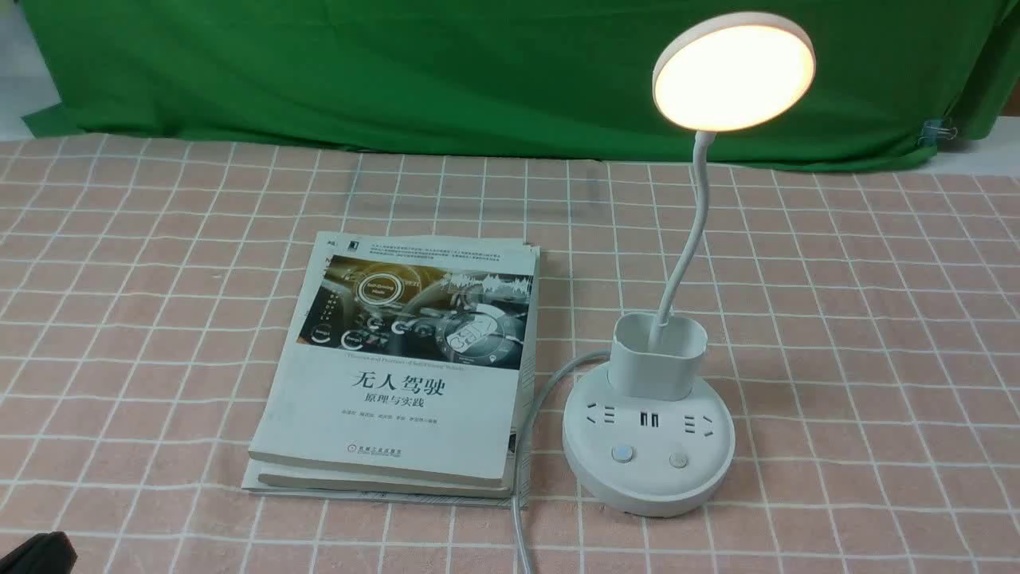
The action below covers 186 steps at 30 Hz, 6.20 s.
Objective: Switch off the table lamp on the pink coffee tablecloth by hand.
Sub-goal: 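Press the power button on the lamp base to turn the lamp off with the right gripper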
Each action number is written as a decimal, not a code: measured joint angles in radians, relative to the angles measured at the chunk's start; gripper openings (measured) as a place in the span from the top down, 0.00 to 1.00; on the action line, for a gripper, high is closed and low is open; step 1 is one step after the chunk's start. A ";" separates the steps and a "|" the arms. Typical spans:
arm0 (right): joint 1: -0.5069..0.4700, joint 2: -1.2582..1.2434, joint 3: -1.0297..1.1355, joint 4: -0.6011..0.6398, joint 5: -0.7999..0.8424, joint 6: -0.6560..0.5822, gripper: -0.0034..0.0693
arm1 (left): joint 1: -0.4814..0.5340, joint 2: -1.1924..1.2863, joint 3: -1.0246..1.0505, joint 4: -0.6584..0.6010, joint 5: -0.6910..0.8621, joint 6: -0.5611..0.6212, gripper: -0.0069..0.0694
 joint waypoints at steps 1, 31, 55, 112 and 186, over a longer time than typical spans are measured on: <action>0.000 0.000 0.000 0.000 0.000 0.000 0.62 | 0.000 0.000 0.000 0.000 0.000 0.000 0.90; 0.000 0.000 0.000 0.000 0.000 0.000 0.62 | 0.000 0.000 0.000 0.000 0.000 0.000 0.90; 0.014 0.004 -0.006 0.107 -0.351 0.553 0.70 | 0.000 0.000 0.000 0.000 0.000 0.000 0.90; 0.565 1.747 -1.159 0.151 0.395 0.232 0.89 | 0.000 0.000 0.000 0.000 0.000 0.000 0.90; 0.585 1.795 -1.168 0.154 0.408 0.184 0.89 | 0.000 0.000 0.000 0.003 0.000 0.000 0.90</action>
